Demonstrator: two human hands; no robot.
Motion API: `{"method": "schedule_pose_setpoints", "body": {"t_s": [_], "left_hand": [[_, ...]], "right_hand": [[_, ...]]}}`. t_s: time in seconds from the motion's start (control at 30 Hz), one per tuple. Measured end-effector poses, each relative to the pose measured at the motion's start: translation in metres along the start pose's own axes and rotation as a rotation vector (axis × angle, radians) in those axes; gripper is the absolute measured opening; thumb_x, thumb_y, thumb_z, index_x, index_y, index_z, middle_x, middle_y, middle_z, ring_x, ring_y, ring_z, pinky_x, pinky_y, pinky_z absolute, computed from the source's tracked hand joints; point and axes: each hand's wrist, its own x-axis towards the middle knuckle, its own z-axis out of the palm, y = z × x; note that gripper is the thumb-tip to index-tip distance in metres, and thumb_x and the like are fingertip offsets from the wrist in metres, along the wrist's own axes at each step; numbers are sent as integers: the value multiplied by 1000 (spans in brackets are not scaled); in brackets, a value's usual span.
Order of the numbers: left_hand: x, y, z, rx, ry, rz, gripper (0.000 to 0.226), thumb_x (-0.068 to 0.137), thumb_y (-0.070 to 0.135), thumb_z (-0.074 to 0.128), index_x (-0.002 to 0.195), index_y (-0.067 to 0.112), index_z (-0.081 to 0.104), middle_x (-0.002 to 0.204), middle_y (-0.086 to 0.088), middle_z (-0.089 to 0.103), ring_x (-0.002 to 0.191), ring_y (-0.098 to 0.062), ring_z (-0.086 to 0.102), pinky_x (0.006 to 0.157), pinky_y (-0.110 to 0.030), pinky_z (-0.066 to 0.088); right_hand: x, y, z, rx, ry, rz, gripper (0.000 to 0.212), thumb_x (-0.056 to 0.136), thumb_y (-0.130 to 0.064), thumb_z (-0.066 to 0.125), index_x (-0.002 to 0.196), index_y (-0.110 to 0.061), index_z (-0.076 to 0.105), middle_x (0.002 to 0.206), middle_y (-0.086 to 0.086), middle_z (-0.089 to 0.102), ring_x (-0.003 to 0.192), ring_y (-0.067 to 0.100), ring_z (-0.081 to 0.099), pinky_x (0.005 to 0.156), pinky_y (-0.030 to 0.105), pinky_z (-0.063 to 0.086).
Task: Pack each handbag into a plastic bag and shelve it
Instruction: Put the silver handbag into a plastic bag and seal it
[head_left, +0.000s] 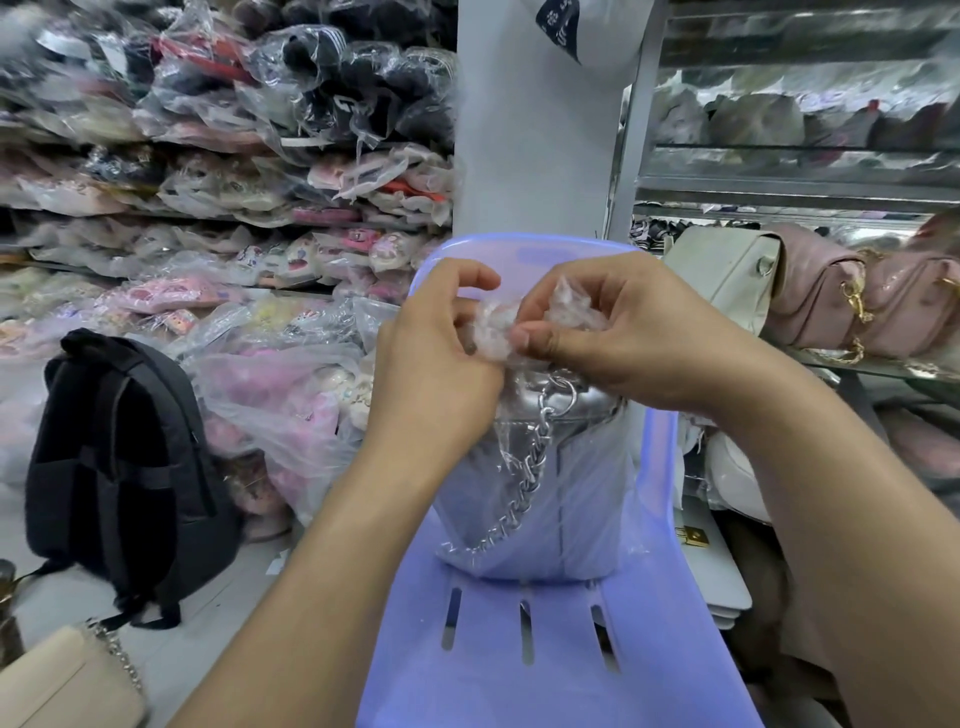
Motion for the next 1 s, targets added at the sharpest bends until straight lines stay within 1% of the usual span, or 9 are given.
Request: {"method": "schedule_pose_setpoints", "body": {"t_s": [0.1,0.2,0.37,0.47,0.57,0.63,0.7,0.83,1.0], "left_hand": [[1,1,-2,55,-17,39,21,79,16,69,95,28,72,87,12,74,80,-15,71,73,-41,58],[-1,9,-2,202,-10,60,22,84,12,66,98,27,74,89,14,74,79,-11,67,76,-34,54],[-3,19,0,360,-50,71,11,91,29,65,100,26,71,78,4,71,78,-22,65,73,-38,53],[-2,24,-3,180,-135,-28,9,90,33,63,90,26,68,72,8,70,69,-11,64,68,-31,52],[2,33,-11,11,-144,-176,32,95,43,45,93,19,66,89,8,70,90,-11,63,82,-33,47],[4,34,-13,43,-172,-215,42,106,47,35,96,17,63,89,5,68,90,-13,61,81,-36,44],[5,31,-13,-23,-193,-224,38,105,45,42,94,18,67,81,-2,70,73,-13,59,73,-38,47],[4,24,-8,-296,-155,-310,11,97,27,65,98,22,75,95,-15,76,79,-13,63,78,-30,52],[15,25,-6,-408,-263,-408,7,90,16,72,93,12,77,99,-10,78,86,-14,71,89,-26,57]], "right_hand": [[2,-1,4,-4,52,13,17,86,-4,80,88,-13,65,57,-13,60,46,3,46,46,17,40],[6,-1,7,-200,160,-3,25,80,-8,74,93,-18,55,58,-10,56,48,10,42,47,25,39],[15,8,23,-614,483,-121,10,82,-14,68,90,-17,64,87,0,56,80,24,53,67,35,39],[14,14,31,-646,642,-198,12,75,-7,62,85,-13,62,82,2,50,72,31,51,60,34,31],[10,15,35,-624,708,-288,11,73,-10,55,83,-10,60,81,0,46,64,31,46,56,40,34],[8,15,36,-589,712,-352,11,73,-13,51,81,-9,57,76,-3,45,64,26,42,57,41,34],[8,16,36,-565,691,-376,10,74,-8,62,80,-8,55,70,-8,41,64,19,36,57,41,33],[4,17,31,-638,733,-366,22,74,-22,78,78,-11,60,65,-9,44,63,23,45,59,39,35],[-2,21,22,-615,757,-350,22,71,-29,81,77,-13,69,64,-4,62,60,25,59,58,37,43]]}}
